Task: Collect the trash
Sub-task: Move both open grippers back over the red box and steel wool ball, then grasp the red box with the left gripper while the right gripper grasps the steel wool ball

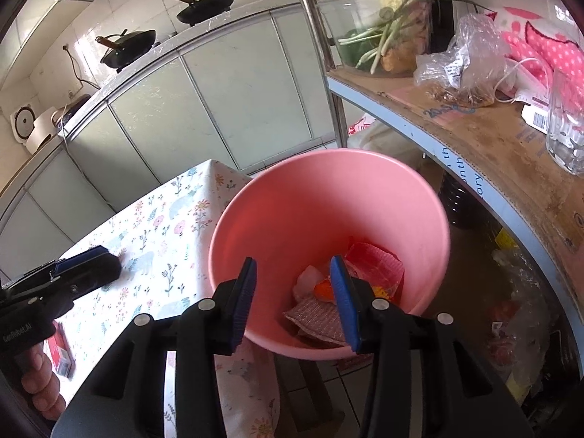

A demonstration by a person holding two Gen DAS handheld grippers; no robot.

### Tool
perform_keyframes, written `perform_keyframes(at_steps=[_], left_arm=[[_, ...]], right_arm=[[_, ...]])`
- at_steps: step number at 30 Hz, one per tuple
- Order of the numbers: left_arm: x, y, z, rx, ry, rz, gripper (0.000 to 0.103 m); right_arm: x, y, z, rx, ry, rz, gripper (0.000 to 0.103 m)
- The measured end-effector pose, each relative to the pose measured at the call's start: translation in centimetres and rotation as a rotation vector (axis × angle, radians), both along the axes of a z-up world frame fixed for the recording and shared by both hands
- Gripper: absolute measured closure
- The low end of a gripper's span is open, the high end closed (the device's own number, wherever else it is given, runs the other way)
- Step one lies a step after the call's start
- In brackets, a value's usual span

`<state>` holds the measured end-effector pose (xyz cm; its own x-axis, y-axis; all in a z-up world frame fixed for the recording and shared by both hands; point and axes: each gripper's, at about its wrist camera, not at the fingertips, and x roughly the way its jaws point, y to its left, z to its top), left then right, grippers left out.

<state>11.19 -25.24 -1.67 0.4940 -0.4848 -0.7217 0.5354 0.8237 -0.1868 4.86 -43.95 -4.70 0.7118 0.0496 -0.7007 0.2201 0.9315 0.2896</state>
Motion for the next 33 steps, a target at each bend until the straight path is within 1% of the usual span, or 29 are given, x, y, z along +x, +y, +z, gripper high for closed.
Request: perform_keyframes(at_steps=[6, 12, 15, 17, 19, 22, 25, 29, 33], left_arm=[[-0.3, 3.8, 0.2, -0.024, 0.010, 0.073, 0.059], [-1.6, 9.1, 0.3, -0.010, -0.009, 0.173, 0.059], [-2.2, 12.2, 0.3, -0.003, -0.005, 0.243, 0.059], [-2.6, 14.6, 0.5, -0.015, -0.001, 0.292, 0.059], [-3.0, 16.7, 0.7, -0.017, -0.014, 0.339, 0.059], [-3.6, 19.5, 0.8, 0.003, -0.036, 0.410, 0.059], [-4.1, 21.9, 0.6, 0.017, -0.031, 0.472, 0.059], [-4.9, 24.7, 0.4, 0.044, -0.030, 0.526, 0.059], [-5.7, 27.0, -0.1, 0.073, -0.007, 0.586, 0.059]], right_arm=[[0.1, 2.2, 0.7, -0.009, -0.011, 0.053, 0.060], [0.8, 5.8, 1.1, -0.009, -0.021, 0.140, 0.060], [2.1, 8.3, 0.9, 0.024, -0.014, 0.207, 0.060], [2.9, 9.9, 0.9, 0.046, -0.004, 0.246, 0.060], [3.5, 11.6, 1.0, 0.056, -0.007, 0.296, 0.060], [4.3, 14.7, 1.2, 0.043, -0.008, 0.379, 0.060], [5.3, 17.7, 1.5, 0.032, -0.010, 0.447, 0.060], [6.1, 20.4, 1.5, 0.021, -0.011, 0.511, 0.060], [7.1, 22.5, 1.3, 0.002, -0.007, 0.561, 0.060]])
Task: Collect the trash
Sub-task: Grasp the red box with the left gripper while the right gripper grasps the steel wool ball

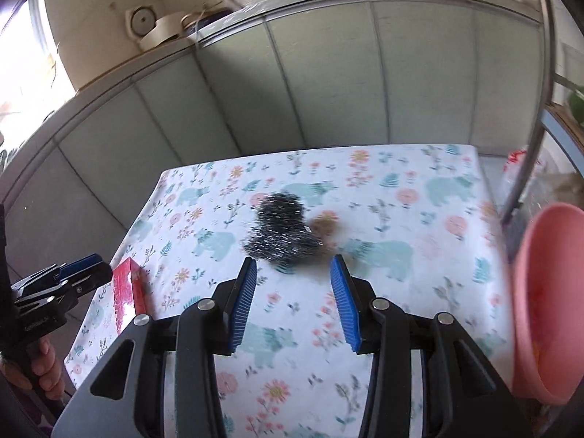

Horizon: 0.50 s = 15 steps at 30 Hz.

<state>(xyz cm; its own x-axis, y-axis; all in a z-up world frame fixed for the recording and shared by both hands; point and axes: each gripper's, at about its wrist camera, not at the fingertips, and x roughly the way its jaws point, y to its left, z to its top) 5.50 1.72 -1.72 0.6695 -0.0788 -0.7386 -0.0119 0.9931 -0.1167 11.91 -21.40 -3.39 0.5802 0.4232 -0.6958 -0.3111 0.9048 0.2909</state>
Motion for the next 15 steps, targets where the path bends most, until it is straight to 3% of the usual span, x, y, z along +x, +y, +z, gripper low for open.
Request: perform_keyframes(at_steps=[5, 12, 15], left_arm=[[-1.0, 2.3, -1.5, -0.008, 0.068, 0.079, 0.059], [-1.3, 3.7, -3.4, -0.114, 0.203, 0.182, 0.059], [-0.8, 3.5, -4.0, -0.117, 0.237, 0.206, 0.059]], right_arm=[[1.4, 1.2, -0.3, -0.004, -0.011, 0.030, 0.060], [3.7, 2.0, -0.4, 0.008, -0.019, 0.071, 0.060], [4.1, 2.9, -1.1, 0.003, -0.007, 0.103, 0.060]])
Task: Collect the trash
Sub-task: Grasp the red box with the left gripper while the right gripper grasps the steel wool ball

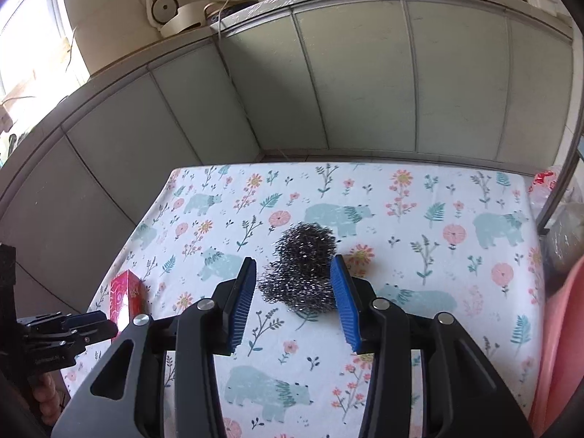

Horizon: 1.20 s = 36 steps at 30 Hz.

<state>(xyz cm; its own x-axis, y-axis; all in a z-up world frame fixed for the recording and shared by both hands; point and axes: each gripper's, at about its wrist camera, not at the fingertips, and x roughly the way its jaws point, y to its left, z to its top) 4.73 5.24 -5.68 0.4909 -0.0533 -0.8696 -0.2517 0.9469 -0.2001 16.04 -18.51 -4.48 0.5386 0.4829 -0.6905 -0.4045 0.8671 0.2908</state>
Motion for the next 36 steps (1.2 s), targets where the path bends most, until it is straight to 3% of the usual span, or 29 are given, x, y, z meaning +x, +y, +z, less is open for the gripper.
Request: perform_keyframes(at_steps=[6, 21, 25, 36], left_arm=[[2.2, -0.3, -0.9, -0.012, 0.039, 0.042, 0.059], [5.9, -3.2, -1.3, 0.083, -0.020, -0.104, 0.057], [6.3, -3.0, -1.4, 0.083, -0.023, -0.112, 0.056], [6.2, -1.9, -1.3, 0.098, -0.028, -0.103, 0.056]], right_arm=[[0.7, 0.4, -2.1, -0.002, 0.074, 0.027, 0.059], [-2.7, -3.1, -2.6, 0.106, 0.184, -0.013, 0.059], [-3.2, -3.6, -2.5, 0.066, 0.161, -0.030, 0.054], [-1.1, -1.6, -0.8, -0.060, 0.023, -0.002, 0.053]])
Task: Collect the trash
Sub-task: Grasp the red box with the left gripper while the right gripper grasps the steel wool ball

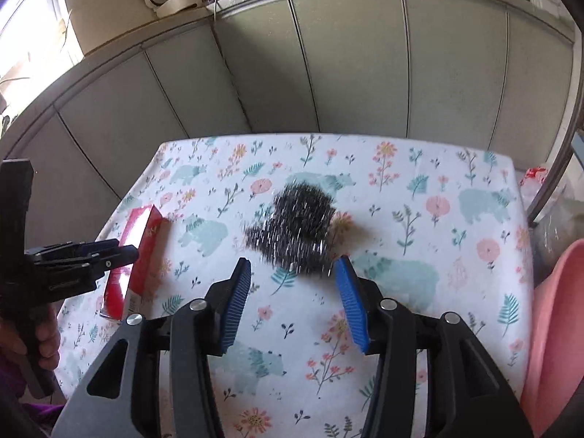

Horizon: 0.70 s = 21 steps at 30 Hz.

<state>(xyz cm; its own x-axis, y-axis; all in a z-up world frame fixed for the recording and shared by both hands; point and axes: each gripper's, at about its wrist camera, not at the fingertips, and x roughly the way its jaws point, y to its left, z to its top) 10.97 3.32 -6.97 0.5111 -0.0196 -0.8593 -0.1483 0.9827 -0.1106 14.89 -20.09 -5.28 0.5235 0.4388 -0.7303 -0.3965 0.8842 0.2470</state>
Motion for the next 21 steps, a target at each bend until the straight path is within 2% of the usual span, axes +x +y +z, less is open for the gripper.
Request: perform_keyframes(at_steps=[3, 9, 10, 13, 18, 21], left_arm=[[0.1, 0.2, -0.1, -0.002, -0.003, -0.007, 0.053], [0.3, 0.1, -0.2, -0.007, -0.001, -0.007, 0.053], [0.2, 0.1, -0.2, -0.004, -0.001, -0.007, 0.053], [0.2, 0.2, -0.1, -0.003, 0.003, -0.004, 0.053], [0.0, 0.3, -0.1, -0.009, 0.010, 0.011, 0.054], [-0.2, 0.3, 0.1, -0.055, 0.027, 0.011, 0.054]], right_arm=[[0.2, -0.7, 0.3, 0.015, -0.004, -0.012, 0.053], [1.3, 0.0, -1.3, 0.023, 0.037, -0.004, 0.054], [1.3, 0.2, -1.3, 0.025, 0.032, -0.004, 0.066], [1.2, 0.4, -1.5, 0.039, 0.043, -0.010, 0.079], [-0.4, -0.3, -1.0, 0.068, 0.047, -0.025, 0.086], [-2.4, -1.1, 0.2, 0.093, 0.026, -0.039, 0.086]])
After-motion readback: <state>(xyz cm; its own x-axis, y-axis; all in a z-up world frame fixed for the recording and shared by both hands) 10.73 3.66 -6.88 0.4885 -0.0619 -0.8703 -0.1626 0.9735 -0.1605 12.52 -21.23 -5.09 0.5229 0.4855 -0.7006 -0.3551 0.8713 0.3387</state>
